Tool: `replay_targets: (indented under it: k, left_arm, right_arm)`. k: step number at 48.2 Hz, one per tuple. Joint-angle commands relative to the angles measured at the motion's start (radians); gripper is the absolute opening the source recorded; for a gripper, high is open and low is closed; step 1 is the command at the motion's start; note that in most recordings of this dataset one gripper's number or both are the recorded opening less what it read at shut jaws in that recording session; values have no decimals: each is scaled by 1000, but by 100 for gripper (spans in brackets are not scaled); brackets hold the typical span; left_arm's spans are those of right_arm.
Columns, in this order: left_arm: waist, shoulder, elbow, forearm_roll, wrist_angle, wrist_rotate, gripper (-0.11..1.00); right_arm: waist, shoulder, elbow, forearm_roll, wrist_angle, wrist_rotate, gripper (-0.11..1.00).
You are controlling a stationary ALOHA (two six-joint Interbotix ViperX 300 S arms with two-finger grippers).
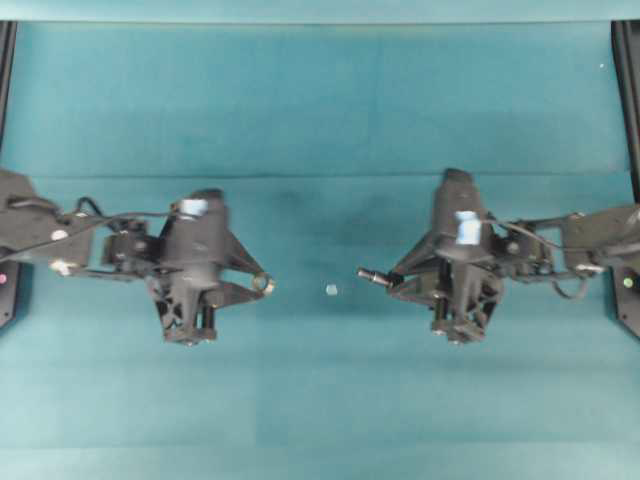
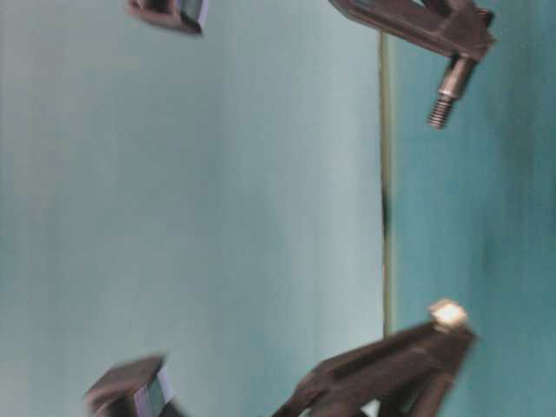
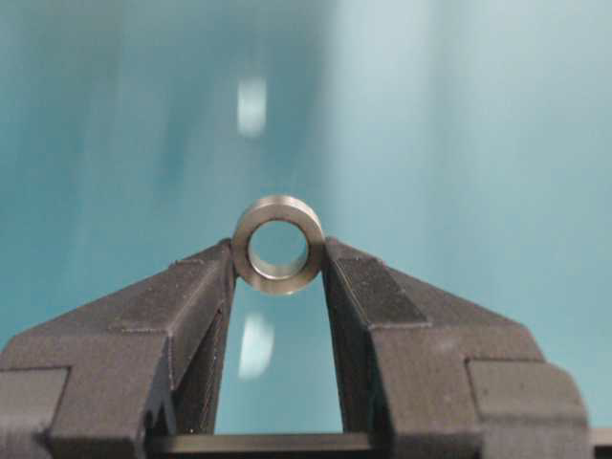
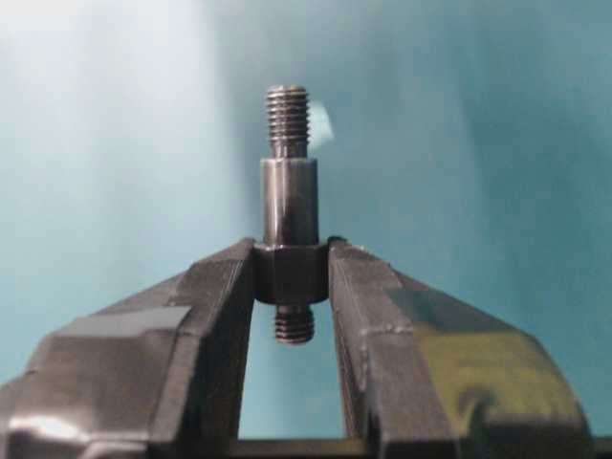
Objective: Insert the washer onto the shaft with both hands.
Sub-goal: 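Lift both objects and rotate grippers to face each other, then bring left gripper's washer toward the shaft tip held by right gripper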
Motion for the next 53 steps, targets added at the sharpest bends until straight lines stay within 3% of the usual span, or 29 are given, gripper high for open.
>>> replay_targets:
  k: [1, 29, 53]
  left_arm:
    - [8, -28, 11, 2, -81, -18, 35]
    - [5, 14, 20, 3, -229, -37, 35]
    - [0, 32, 9, 2, -245, -37, 35]
  right_arm:
    - [5, -14, 3, -5, -31, 9, 0]
    - [31, 129, -18, -20, -235, 6, 0]
    - [31, 138, -18, -25, -258, 5, 0]
